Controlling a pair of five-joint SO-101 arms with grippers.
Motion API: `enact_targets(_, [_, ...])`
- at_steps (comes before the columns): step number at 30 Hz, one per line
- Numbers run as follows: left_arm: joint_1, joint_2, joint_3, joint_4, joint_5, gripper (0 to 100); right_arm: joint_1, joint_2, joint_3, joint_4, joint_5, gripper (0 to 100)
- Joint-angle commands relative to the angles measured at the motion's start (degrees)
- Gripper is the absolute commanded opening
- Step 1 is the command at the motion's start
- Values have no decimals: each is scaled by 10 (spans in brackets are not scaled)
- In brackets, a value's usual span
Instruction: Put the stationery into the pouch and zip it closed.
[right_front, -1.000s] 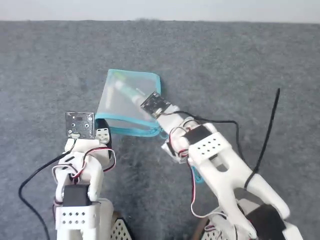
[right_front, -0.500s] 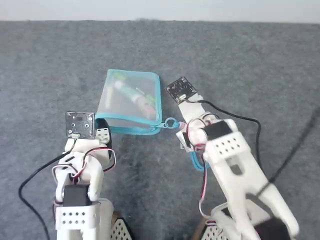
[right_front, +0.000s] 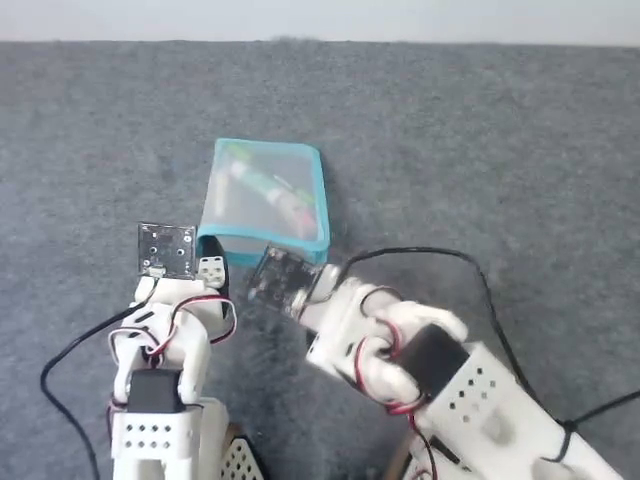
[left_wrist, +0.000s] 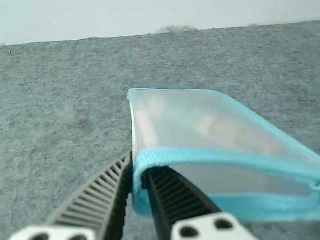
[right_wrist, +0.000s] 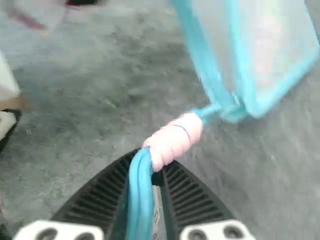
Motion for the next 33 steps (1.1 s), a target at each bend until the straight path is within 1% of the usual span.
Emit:
enact_targets(1, [49, 5, -20, -20, 13, 9, -36, -25, -40, -7, 14, 5])
enact_targets(5, [77, 5, -13, -21, 11, 9, -36, -16, -91, -12, 15, 5])
enact_targets(10, [79, 5, -4, -24, 7, 9, -39, 4, -166, 1, 7, 5])
enact_targets(13, [82, 5, -4, -25, 3, 9, -77, 9, -176, 3, 7, 5])
enact_targets(16, [107, 5, 1, -25, 2, 9, -125, 16, -185, 0, 8, 5])
enact_targets(21, [122, 11, 9, -37, 1, 9, -138, 17, -185, -15, 23, 5])
enact_targets(23, [123, 33, 7, -47, 1, 9, -153, 17, -193, -15, 24, 5])
enact_targets(26, [127, 98, 0, -84, 1, 9, -179, 17, -203, -11, 30, 5])
enact_targets(30, [134, 184, -33, -106, 4, 9, -180, 17, -198, 5, 36, 5])
enact_targets(33, [135, 208, -36, -127, 4, 9, -181, 17, -203, -3, 35, 5])
